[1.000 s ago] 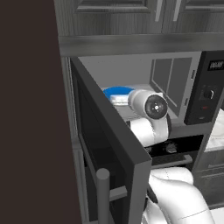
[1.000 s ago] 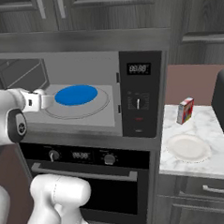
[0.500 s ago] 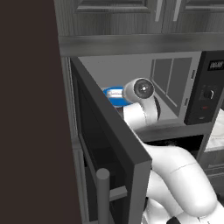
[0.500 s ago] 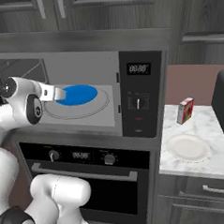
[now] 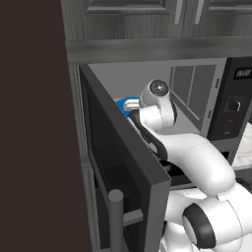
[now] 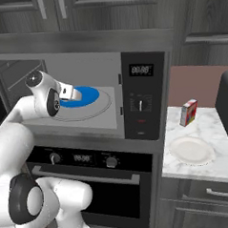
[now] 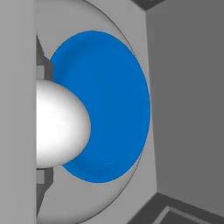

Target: Pick the egg from the counter and place it in the microwave.

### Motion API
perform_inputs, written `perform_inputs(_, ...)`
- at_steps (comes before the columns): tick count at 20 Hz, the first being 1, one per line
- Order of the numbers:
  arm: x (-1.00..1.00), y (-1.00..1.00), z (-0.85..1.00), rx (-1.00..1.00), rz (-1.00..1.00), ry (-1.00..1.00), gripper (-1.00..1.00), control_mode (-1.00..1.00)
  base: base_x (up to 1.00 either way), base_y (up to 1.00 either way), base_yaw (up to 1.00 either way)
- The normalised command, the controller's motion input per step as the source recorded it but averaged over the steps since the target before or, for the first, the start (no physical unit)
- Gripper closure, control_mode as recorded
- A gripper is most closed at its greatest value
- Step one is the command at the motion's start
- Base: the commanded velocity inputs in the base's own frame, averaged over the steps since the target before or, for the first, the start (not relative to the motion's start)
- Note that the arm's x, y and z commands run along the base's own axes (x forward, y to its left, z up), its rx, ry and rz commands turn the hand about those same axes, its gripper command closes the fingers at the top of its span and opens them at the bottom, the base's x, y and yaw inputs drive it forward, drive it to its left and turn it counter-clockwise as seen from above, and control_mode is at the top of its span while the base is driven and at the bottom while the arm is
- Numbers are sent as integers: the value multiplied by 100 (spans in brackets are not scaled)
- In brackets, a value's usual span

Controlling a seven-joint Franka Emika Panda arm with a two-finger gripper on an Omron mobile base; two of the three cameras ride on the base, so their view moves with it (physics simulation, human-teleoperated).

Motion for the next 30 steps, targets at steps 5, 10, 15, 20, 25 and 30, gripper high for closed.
perform_inputs(5,24,0,-30,0,0,3,100,-100,0,0,0)
perform_inputs(10,38,0,-22,0,0,0,100,-100,0,0,0)
perform_inputs(15,53,0,-11,0,0,0,100,-100,0,0,0)
perform_inputs(20,44,8,-19,0,0,2,100,-100,0,0,0)
perform_inputs(25,1,13,-38,0,0,0,-100,-100,0,0,0)
perform_inputs(30,13,12,-16,0,0,0,-100,-100,0,0,0)
